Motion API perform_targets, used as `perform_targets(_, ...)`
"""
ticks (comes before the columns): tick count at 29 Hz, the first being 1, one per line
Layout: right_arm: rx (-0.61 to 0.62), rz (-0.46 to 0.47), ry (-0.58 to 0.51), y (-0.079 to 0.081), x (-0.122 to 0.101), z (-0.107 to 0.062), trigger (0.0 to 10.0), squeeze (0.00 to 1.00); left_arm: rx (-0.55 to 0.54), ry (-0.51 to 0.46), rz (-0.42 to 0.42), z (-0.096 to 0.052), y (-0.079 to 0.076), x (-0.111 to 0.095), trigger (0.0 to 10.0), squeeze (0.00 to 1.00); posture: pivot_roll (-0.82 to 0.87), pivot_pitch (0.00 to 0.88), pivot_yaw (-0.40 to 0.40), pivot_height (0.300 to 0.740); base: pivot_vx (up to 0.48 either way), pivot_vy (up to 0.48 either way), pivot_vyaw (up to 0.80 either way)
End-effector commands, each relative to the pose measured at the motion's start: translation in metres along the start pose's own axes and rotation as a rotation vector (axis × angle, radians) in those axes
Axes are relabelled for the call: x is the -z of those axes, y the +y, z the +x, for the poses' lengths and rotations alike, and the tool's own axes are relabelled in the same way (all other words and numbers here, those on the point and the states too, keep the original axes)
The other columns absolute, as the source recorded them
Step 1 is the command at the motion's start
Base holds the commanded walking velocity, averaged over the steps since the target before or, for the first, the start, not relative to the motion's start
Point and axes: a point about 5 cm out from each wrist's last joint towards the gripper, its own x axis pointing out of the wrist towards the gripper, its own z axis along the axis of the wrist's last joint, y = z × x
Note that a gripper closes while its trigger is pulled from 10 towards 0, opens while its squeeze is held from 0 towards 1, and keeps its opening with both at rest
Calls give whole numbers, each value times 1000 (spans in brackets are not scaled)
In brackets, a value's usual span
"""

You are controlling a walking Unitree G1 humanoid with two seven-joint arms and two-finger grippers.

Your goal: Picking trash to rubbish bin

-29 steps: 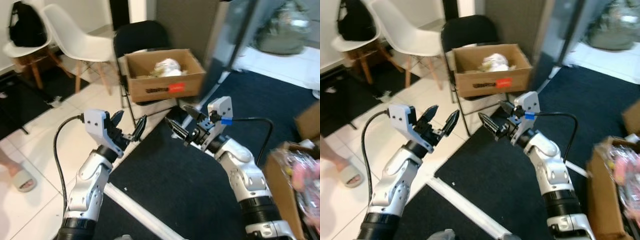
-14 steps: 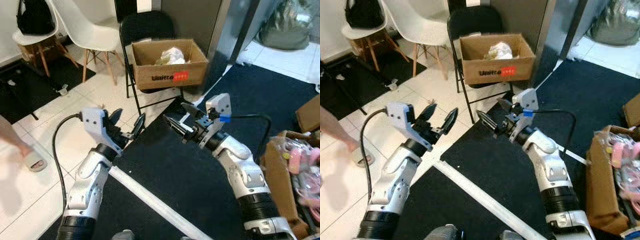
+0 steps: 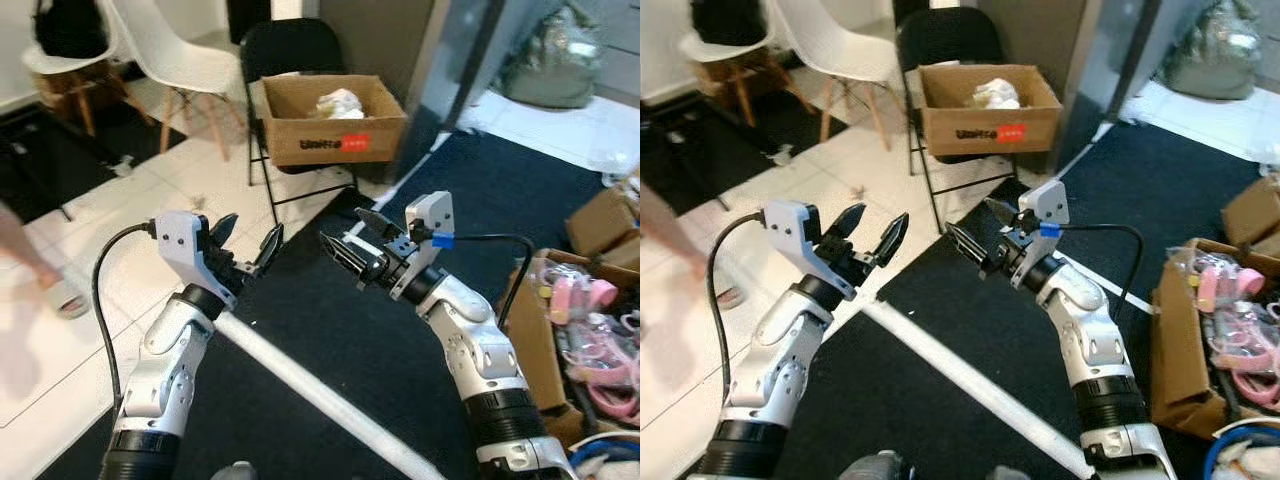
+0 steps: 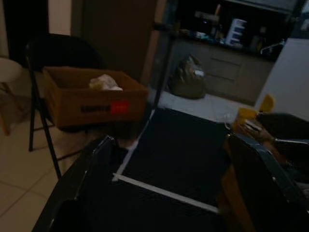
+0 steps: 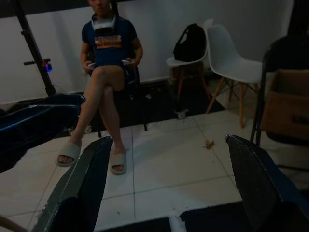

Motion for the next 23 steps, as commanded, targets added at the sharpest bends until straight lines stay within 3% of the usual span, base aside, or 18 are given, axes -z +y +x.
perform_targets(1,7,-5,7,-1,2,-2,10000,0,6,9,7,0,0,1,10000,0,30,0,-17,740,-307,0,0)
perform_targets(12,-7,-16,26,0,4,-2,10000,0,12,3,-15,0,0,1,10000,0,29,0,-16,740,-54,0,0)
perform_targets(23,-21,-20,24,1,3,-1,10000,0,24,-2,-17,1,0,0,10000,0,32,0,-14,740,0,0,720)
